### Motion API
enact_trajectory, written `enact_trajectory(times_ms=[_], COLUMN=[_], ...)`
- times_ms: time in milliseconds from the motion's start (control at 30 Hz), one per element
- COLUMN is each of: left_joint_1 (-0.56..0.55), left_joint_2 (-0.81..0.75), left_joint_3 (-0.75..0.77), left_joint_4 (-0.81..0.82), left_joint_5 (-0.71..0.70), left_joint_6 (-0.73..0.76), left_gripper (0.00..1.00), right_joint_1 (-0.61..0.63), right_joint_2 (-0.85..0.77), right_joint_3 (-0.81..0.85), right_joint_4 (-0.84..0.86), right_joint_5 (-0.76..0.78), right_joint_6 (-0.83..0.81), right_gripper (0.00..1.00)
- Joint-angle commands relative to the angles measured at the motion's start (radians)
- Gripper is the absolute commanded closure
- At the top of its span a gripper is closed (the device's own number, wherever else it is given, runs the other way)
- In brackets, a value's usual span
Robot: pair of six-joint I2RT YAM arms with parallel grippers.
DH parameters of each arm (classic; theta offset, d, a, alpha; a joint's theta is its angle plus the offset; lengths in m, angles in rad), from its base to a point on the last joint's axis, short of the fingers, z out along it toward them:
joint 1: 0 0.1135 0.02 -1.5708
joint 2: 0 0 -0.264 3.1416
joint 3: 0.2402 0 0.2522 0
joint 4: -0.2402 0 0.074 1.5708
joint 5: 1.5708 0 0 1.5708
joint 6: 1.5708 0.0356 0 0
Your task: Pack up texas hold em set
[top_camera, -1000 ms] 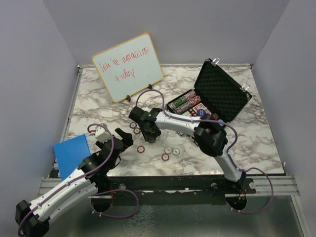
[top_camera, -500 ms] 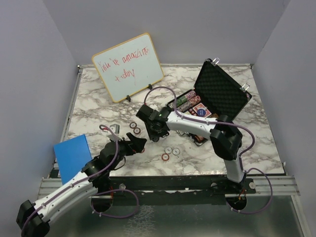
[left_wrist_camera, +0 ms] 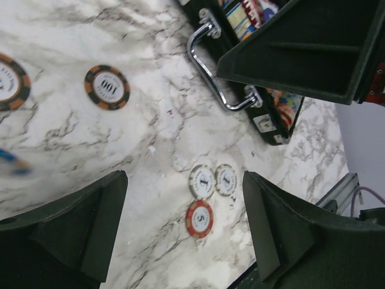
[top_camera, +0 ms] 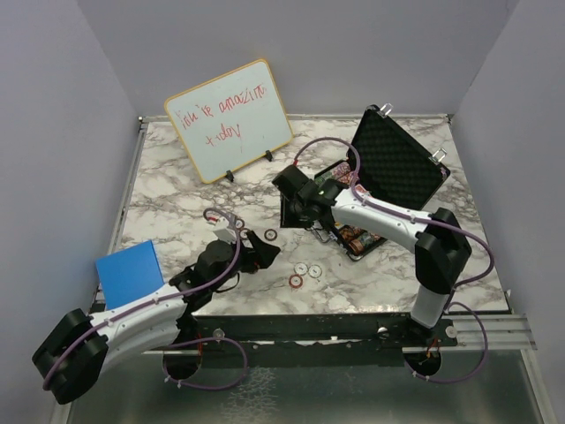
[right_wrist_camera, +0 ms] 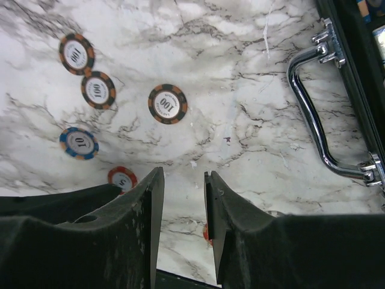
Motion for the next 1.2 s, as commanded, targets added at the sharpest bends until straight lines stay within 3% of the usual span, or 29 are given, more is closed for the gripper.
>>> enact_trajectory(times_ms=[0, 133, 267, 400, 733, 1167], left_joint_1=[0.005, 0.005, 0.005, 0.006, 0.023, 0.023], left_joint_2=[0.072, 0.078, 0.062, 0.038, -0.138, -0.342], left_joint_3=[0.066, 0.093, 0.170, 0.223, 0.393, 0.631], left_joint_4=[0.168, 0.139, -0.183, -0.481, -0.920, -1.148], left_joint_5=[0.023, -0.088, -0.311, -0.511, -0.889, -1.193], left_joint_6=[-0.017, -0.024, -0.071, -0.164, -0.256, -0.214], left_gripper=[0.18, 0.20, 0.20, 0.10, 0.11, 0.12], right_joint_1=[-0.033, -0.042, -0.041, -0.039, 0.060, 0.223], right_joint_2=[-0.075, -0.068, -0.042, -0.014, 0.246, 0.622], right_joint_3=[-0.050, -0.050, -0.045, -0.036, 0.242, 0.704], right_joint_4=[0.084, 0.085, 0.059, 0.092, 0.049, -0.009], right_joint_5=[-0.055, -0.049, -0.030, -0.068, -0.091, -0.003], right_joint_6=[0.092, 0.060, 0.031, -0.046, -0.176, -0.344], right_gripper=[0.61, 0.60, 0.59, 0.55, 0.48, 0.41])
